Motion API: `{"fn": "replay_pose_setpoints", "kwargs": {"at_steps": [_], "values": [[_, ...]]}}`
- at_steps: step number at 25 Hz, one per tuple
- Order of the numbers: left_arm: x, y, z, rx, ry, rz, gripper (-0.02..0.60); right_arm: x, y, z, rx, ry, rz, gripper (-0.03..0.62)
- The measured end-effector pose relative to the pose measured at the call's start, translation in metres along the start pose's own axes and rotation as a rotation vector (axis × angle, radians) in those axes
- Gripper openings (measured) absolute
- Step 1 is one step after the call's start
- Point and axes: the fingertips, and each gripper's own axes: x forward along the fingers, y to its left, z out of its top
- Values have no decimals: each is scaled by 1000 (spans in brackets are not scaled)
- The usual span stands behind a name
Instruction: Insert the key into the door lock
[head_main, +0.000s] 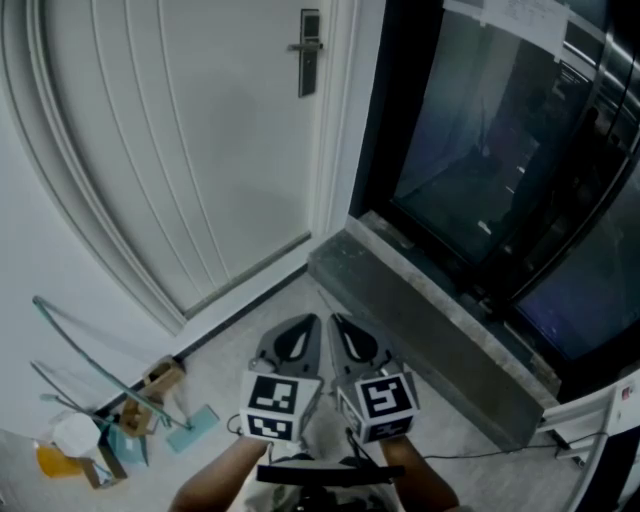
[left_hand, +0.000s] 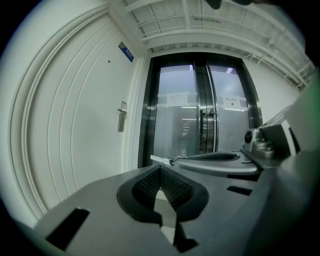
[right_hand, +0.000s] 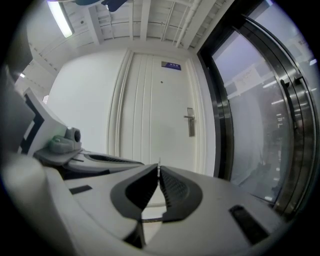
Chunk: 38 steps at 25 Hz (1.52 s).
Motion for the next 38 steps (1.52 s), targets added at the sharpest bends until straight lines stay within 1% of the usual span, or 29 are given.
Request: {"fn": "replay_pose_setpoints", "kwargs": {"at_steps": [2,5,8,15,22,29,38], "values": [[3,10,0,-2,1,-3,3,9,3,3,4,-5,-8,20],[7,20,1,-3,1,-8,2,22,3,4,-26,-23,-9,20],[13,27,2,-1,1,-11,3,31,3,8,-2,-4,-18,20],[41,34,4,16,4,-12,2,50,-16,3,-4,-5,-12,20],[94,39,9,26,17,-1,2,84,-61,3,-15,-9,4,19],[158,44,25,35,27,34,2,120,-116,13,-12,-17,28,20],[231,27,39,54,39,41,2,143,-187,22,-7,-28,39,20]]}}
